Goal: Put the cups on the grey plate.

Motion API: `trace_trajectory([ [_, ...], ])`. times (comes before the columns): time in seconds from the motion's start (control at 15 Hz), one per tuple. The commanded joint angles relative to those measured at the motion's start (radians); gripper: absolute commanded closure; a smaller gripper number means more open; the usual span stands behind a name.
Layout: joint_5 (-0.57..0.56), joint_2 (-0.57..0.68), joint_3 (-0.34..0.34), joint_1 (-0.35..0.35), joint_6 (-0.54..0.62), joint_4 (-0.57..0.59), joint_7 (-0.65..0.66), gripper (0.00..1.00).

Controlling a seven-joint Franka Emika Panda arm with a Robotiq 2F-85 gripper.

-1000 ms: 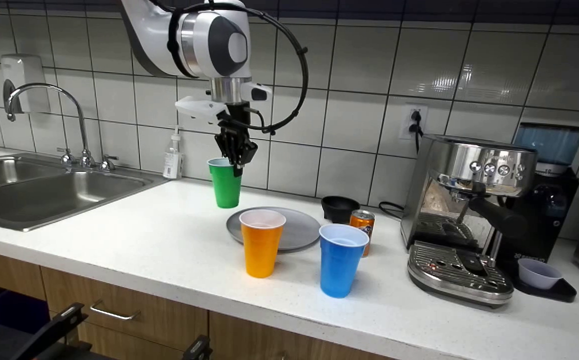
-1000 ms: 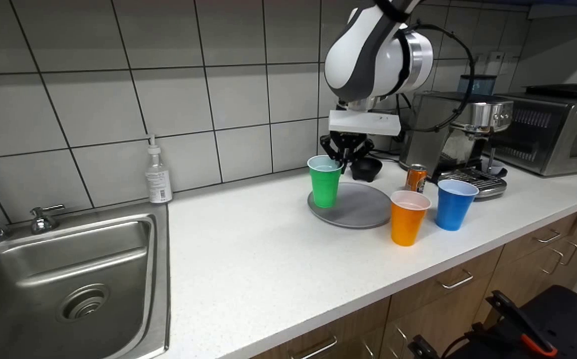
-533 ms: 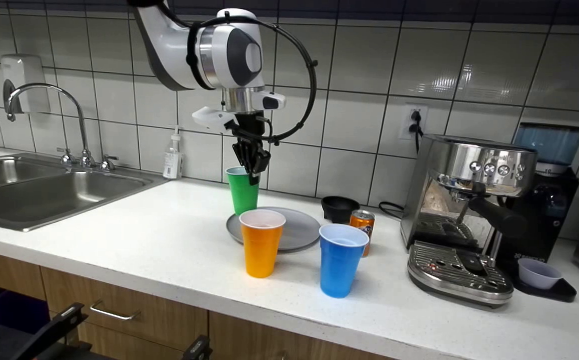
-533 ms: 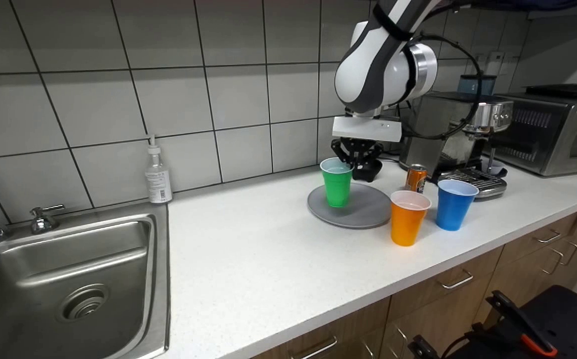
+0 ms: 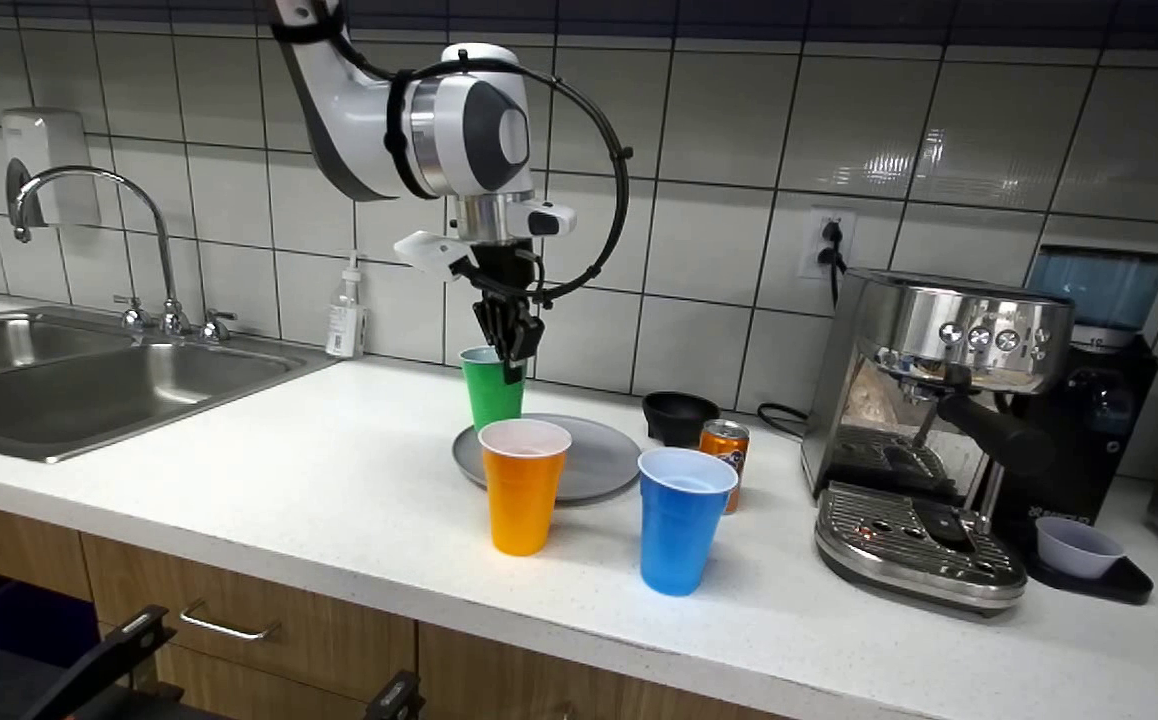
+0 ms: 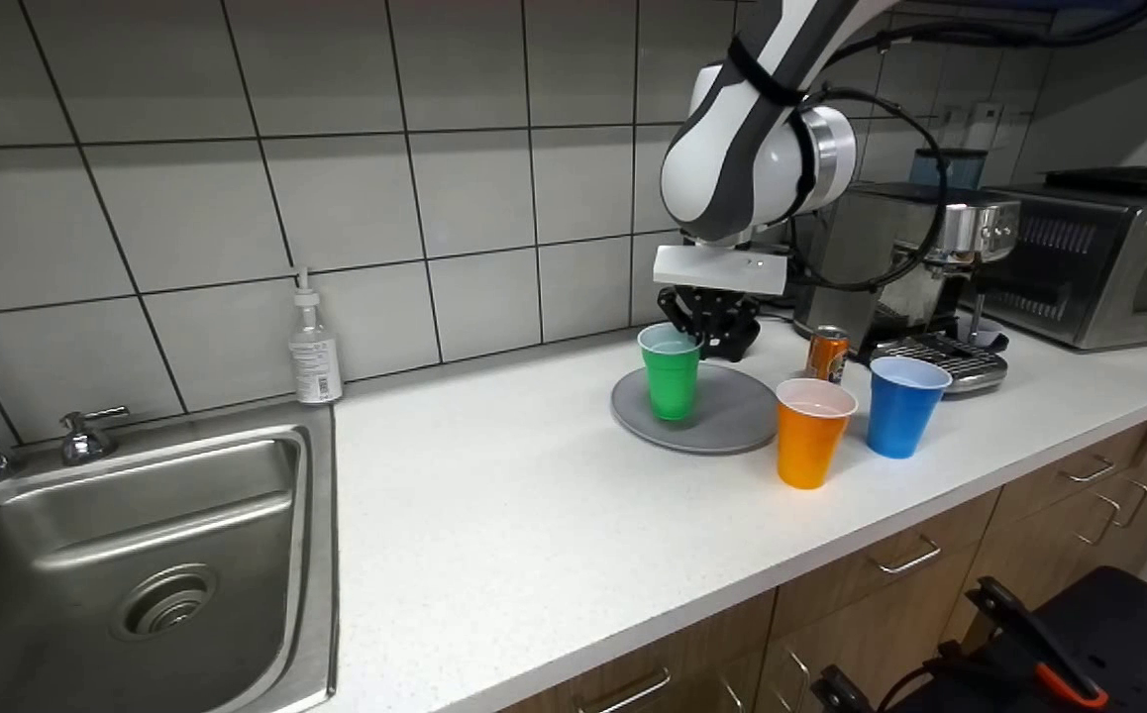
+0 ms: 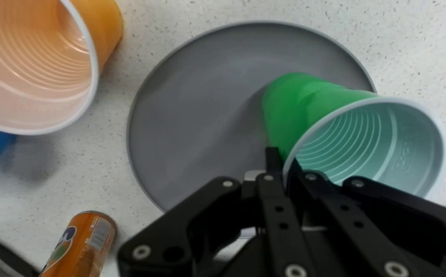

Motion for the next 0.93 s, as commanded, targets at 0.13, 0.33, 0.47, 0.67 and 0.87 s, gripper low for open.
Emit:
trace_trajectory([
  [0.13,-0.012,0.053,-0.016,0.030,-0.026,0.063,0.044,0.99],
  [0.33,-0.007,0.067,-0.019,0.036,-0.026,0.075,0.049,0.99],
  [0.47,-0.008,0.073,-0.024,0.042,-0.026,0.081,0.055,0.99],
  [0.67,-0.008,0.080,-0.030,0.048,-0.029,0.088,0.060,0.91],
  [0.87,-0.008,0.082,-0.033,0.051,-0.033,0.092,0.063,0.56],
])
